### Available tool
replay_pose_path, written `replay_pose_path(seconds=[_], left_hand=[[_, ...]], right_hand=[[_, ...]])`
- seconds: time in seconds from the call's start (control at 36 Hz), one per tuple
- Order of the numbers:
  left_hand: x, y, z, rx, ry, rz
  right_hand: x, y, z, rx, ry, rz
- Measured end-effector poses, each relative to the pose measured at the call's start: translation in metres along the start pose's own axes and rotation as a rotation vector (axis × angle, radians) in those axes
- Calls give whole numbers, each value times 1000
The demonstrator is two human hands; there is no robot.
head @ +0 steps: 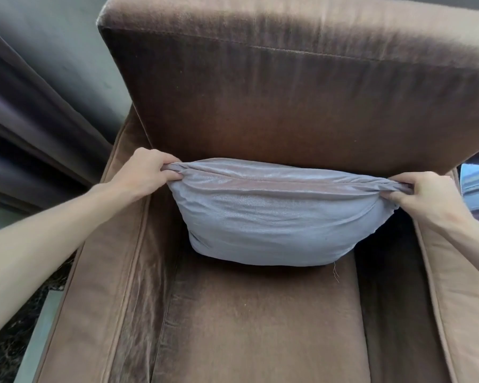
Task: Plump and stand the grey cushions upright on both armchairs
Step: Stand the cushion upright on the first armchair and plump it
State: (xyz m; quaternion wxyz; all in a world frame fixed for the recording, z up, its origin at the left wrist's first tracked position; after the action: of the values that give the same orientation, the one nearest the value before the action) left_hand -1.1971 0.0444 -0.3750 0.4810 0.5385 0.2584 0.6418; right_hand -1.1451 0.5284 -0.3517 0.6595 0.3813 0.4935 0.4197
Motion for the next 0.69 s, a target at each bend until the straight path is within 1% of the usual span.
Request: replay_pose_path(seconds=[0.06, 0.14, 0.17, 0.22, 0.31, 0.39, 0.44, 0.5, 0.58, 0.69], left_hand=[[12, 2, 2, -40, -42, 9], [33, -6, 4, -101, -94, 126], [41, -12, 3, -119, -101, 123], [59, -30, 0, -175, -131, 5], [91, -62, -6, -222, -251, -242], [112, -90, -11, -237, -293, -351], [117, -99, -15, -221, -276, -388], [116, -99, -18, -175, -233, -369], [111, -91, -25, -109, -160, -295], [111, -86, -30, -55, -108, -288]], right_hand=[[-16, -5, 2, -62, 70, 44], [-44, -31, 3, -230, 200, 104], [-51, -41, 2, -259, 224, 161], [-71, -58, -3, -286, 270, 300], [-109, -78, -8, -317, 328, 362], [-143, -94, -11, -302, 370, 379], [-153, -105, -14, -301, 367, 381], [-154, -112, -18, -286, 359, 394], [-154, -109, -23, -188, 371, 396], [-155, -103, -20, -76, 395, 345]])
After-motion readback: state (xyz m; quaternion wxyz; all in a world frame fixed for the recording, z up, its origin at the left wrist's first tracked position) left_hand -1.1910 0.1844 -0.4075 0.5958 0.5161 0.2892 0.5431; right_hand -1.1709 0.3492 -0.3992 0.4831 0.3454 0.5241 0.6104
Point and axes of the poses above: each hand's wrist, its own z-axis away from the middle knuckle, its own y-axis out of the back of the hand, x = y × z, the point moved 9 cm from there along -z, towards the middle knuckle, and after that the axes turned 5 degrees about -x, right-handed, at the moved point
